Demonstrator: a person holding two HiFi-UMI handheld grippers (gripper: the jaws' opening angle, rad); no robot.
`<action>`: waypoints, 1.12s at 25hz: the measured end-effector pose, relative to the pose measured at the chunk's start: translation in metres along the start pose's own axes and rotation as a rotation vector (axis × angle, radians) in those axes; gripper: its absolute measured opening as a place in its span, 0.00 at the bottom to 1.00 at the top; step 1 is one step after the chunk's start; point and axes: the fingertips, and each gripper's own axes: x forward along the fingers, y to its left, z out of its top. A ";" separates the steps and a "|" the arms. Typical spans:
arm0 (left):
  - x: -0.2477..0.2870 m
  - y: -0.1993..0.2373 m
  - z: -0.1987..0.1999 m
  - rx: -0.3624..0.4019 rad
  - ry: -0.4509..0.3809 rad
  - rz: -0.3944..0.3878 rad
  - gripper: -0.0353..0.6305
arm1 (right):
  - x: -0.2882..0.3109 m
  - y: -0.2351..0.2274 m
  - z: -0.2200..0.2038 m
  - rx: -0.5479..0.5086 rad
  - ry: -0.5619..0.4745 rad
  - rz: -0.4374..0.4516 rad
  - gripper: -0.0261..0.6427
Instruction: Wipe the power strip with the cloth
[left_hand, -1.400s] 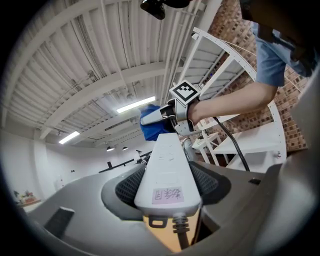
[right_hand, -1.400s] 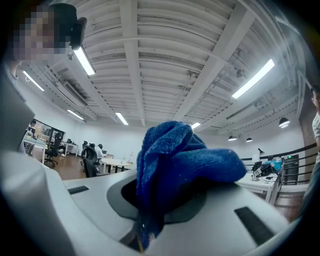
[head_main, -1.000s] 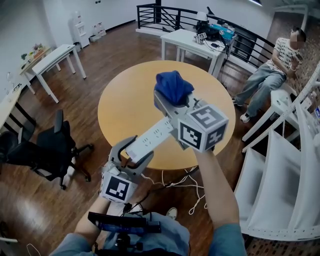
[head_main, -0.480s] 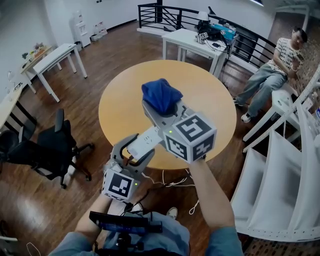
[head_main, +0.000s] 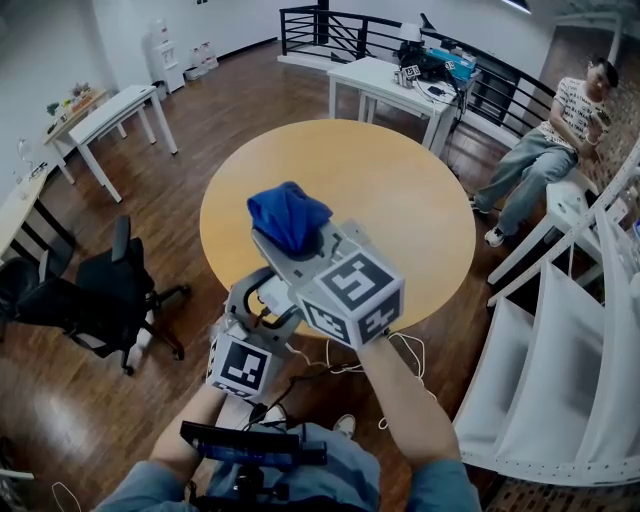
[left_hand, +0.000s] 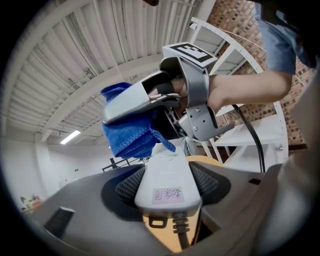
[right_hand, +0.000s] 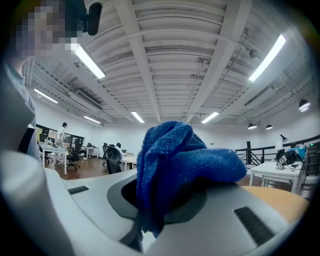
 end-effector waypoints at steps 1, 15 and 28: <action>0.000 0.000 0.000 -0.002 0.000 0.000 0.48 | 0.001 0.002 0.000 0.004 0.000 0.004 0.12; -0.001 -0.001 0.001 0.002 -0.009 -0.002 0.48 | -0.003 -0.011 0.001 0.008 -0.006 -0.019 0.12; -0.006 -0.004 0.007 0.013 -0.033 -0.010 0.48 | -0.026 -0.054 0.016 -0.004 -0.023 -0.117 0.12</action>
